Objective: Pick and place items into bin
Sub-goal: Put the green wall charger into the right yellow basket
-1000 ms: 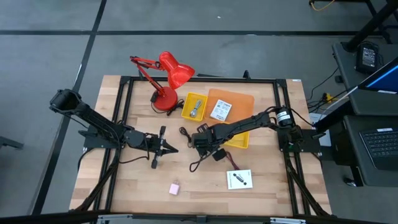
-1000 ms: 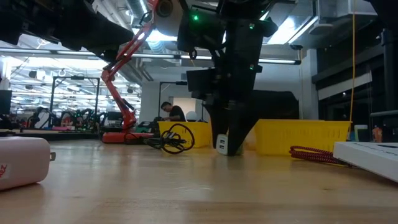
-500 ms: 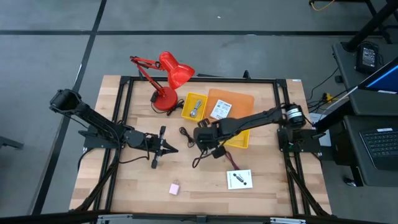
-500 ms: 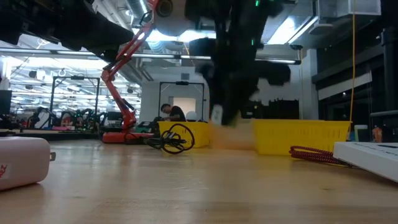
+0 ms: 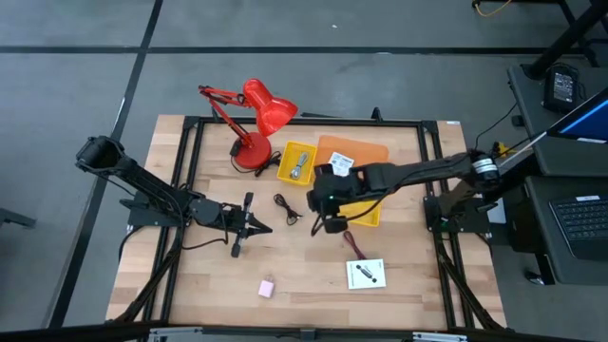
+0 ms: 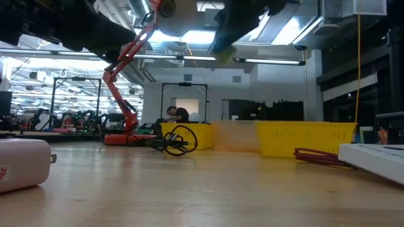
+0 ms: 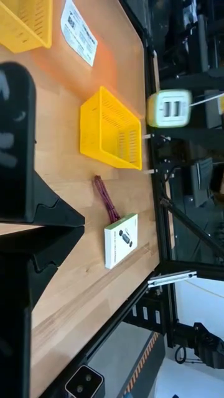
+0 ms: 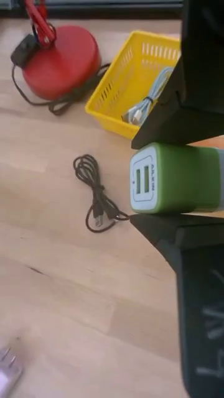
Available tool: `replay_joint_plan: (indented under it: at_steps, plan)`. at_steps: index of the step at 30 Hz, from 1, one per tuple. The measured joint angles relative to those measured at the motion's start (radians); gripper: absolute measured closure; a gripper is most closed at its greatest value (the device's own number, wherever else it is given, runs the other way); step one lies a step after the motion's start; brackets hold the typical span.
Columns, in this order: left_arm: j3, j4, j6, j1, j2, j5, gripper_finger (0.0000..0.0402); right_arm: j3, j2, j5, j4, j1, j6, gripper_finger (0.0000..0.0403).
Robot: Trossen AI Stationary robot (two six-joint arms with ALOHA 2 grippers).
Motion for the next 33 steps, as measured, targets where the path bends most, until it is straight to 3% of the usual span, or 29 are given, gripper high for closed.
replay_joint_plan:
  at_steps: [7, 21, 28, 33]
  plan:
    - [0.0, 0.0, 0.001, 0.0, 0.0, 0.0, 0.04, -0.2, -0.121, -0.003, 0.226, 0.011, 0.05, 0.0282]
    - [0.0, 0.0, 0.009, 0.001, 0.0, -0.008, 0.04, -0.738, -0.436, -0.001, 0.916, 0.045, 0.104, 0.0282]
    - [0.0, -0.001, 0.009, 0.002, 0.0, -0.024, 0.0396, -0.84, -0.552, 0.005, 0.949, 0.058, 0.157, 0.0282]
    - [0.0, -0.001, 0.009, 0.002, 0.0, -0.025, 0.04, -0.896, -0.627, 0.101, 0.949, 0.093, 0.156, 0.0282]
